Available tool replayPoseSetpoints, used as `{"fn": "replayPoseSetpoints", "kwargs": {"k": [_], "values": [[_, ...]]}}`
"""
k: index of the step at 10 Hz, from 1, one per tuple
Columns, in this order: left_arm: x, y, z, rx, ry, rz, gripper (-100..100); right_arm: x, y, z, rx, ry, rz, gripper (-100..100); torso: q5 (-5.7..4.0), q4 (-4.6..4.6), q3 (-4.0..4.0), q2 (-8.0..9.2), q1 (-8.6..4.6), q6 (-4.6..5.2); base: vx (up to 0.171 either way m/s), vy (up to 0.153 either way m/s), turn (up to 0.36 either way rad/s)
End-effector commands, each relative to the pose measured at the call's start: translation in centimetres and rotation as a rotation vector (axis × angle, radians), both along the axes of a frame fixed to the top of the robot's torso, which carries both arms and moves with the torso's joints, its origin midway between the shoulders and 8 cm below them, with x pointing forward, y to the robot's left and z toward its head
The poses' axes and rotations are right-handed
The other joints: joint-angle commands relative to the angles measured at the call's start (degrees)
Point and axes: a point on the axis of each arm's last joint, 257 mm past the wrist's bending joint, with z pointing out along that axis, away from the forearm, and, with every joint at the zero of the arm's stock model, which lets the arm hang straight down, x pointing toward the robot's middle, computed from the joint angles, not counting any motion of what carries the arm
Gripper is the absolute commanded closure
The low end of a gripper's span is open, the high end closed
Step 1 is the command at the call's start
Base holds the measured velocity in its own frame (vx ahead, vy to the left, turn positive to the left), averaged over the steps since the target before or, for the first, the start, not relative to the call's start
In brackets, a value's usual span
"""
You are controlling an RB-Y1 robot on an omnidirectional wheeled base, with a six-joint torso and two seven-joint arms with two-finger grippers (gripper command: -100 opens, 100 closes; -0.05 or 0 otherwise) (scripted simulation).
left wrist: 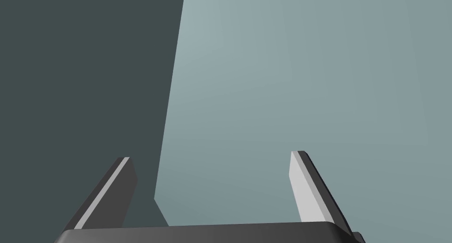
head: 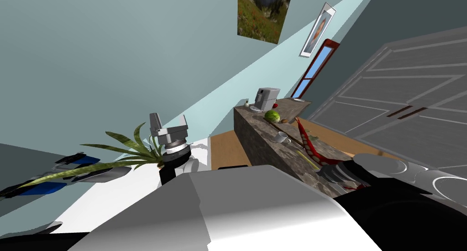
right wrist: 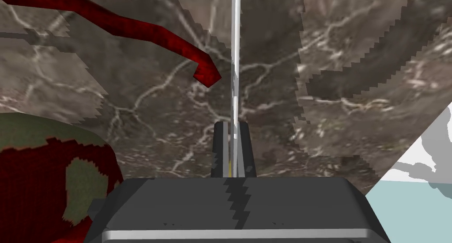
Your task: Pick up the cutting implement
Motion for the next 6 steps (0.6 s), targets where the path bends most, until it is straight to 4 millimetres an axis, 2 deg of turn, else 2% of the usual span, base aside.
{"fn": "replayPoseSetpoints", "kwargs": {"k": [1, 2, 3, 6], "values": [[0.00, 0.00, 0.00, 0.000, 0.000, 0.000, 0, 0.00, 0.00, 0.00, 0.000, 0.000, 0.000, 100, 0.00, 0.00, 0.00, 0.00, 0.00, 0.00, 0.000, 0.000, 0.000], [0.00, 0.00, 0.00, 0.000, 0.000, 0.000, 0, 0.00, -0.04, 0.01, -0.001, 0.000, 0.000, 0, -0.02, 0.01, 0.00, 0.00, -0.01, 0.00, 0.000, 0.000, 0.000], [0.00, 0.00, 0.00, 0.000, 0.000, 0.000, 0, -0.37, -0.19, 0.18, -0.001, -0.007, 0.012, 100, -0.02, 0.01, 0.01, 0.01, -0.01, -0.01, 0.088, -0.016, -0.191], [-0.01, 0.01, 0.00, 0.000, 0.000, 0.000, 0, -0.90, -0.21, 0.38, 0.002, -0.006, 0.041, 100, -0.06, -0.10, -0.25, -0.45, -0.04, -0.01, 0.135, 0.008, -0.154]]}}
